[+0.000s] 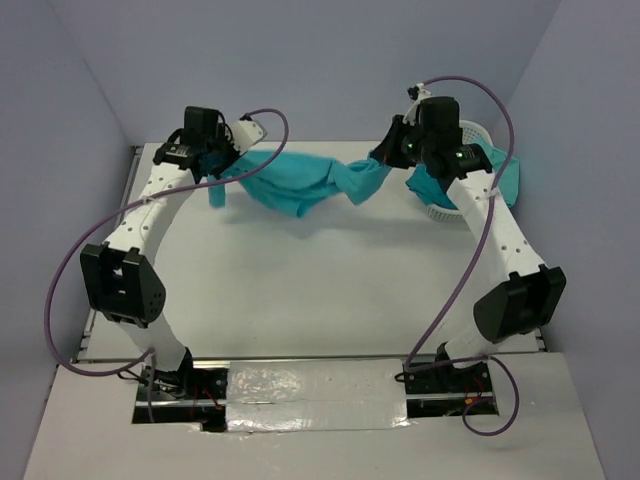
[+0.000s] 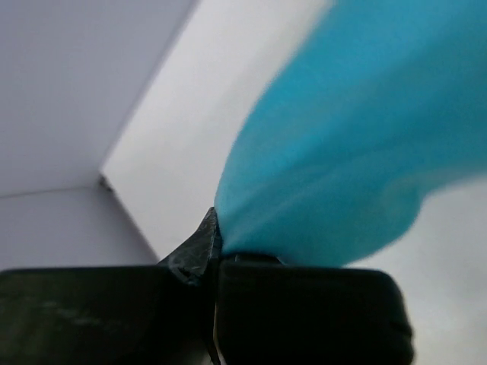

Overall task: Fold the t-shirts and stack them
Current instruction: Flatten out the tshirt

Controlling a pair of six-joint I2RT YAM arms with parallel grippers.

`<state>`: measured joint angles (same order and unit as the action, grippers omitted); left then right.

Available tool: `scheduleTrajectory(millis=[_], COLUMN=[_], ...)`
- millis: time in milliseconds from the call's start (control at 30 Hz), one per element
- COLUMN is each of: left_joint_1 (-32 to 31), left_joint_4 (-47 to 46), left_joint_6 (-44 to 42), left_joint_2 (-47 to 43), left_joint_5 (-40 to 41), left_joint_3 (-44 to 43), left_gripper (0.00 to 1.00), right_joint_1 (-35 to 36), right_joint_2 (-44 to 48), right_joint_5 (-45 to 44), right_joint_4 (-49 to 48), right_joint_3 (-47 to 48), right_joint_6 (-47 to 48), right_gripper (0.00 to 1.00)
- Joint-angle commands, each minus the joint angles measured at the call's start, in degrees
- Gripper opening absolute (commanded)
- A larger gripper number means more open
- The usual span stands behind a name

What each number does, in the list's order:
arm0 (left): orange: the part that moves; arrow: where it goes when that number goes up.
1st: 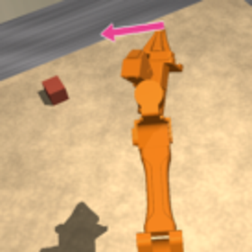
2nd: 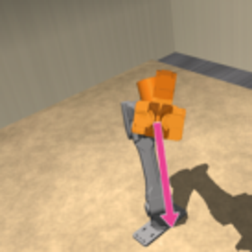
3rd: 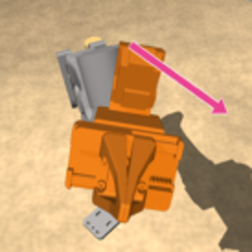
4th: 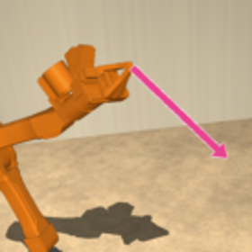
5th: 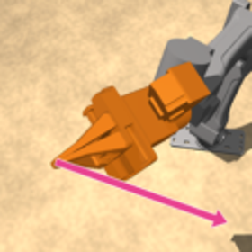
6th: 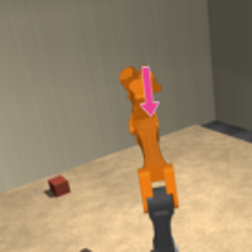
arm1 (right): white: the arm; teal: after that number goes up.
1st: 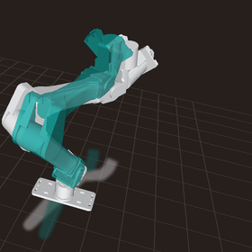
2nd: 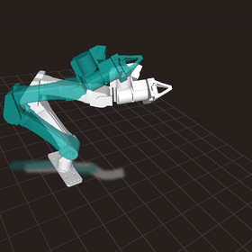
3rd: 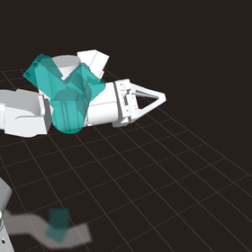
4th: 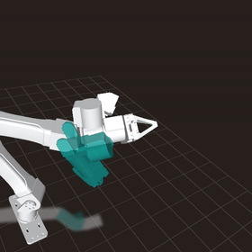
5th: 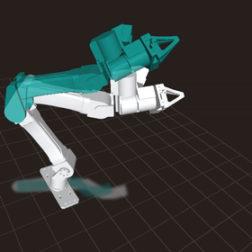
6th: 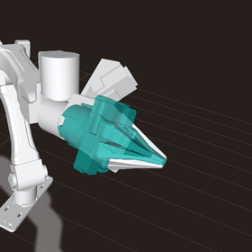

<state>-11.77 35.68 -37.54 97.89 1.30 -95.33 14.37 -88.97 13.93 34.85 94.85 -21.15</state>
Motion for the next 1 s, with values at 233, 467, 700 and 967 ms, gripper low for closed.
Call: scheduleTrajectory(millis=[233,467,700,967], left_joint_1=[0.78,7.89,10.54,1.06], left_joint_4=[4.47,0.51,0.35,-1.13], left_joint_6=[-21.59,-4.23,0.88,-14.05], left_joint_2=[-10.61,2.62,1.60,-8.41], left_joint_5=[-9.65,-6.57,-9.47,-8.43], left_joint_3=[22.01,11.90,11.22,27.46], left_gripper=[0.28,0.50,0.54,0.59], right_joint_1=[11.27,12.79,10.95,3.48], right_joint_2=[15.22,11.28,7.41,-6.20], right_joint_5=[2.93,10.16,13.12,15.68], right_joint_4=[-7.15,-17.99,-19.11,-20.62], right_joint_3=[-31.81,-40.54,-39.39,-32.29], right_joint_6=[-6.96,-15.33,-17.25,-20.70], right_gripper=[0.00,0.00,0.00,0.29])
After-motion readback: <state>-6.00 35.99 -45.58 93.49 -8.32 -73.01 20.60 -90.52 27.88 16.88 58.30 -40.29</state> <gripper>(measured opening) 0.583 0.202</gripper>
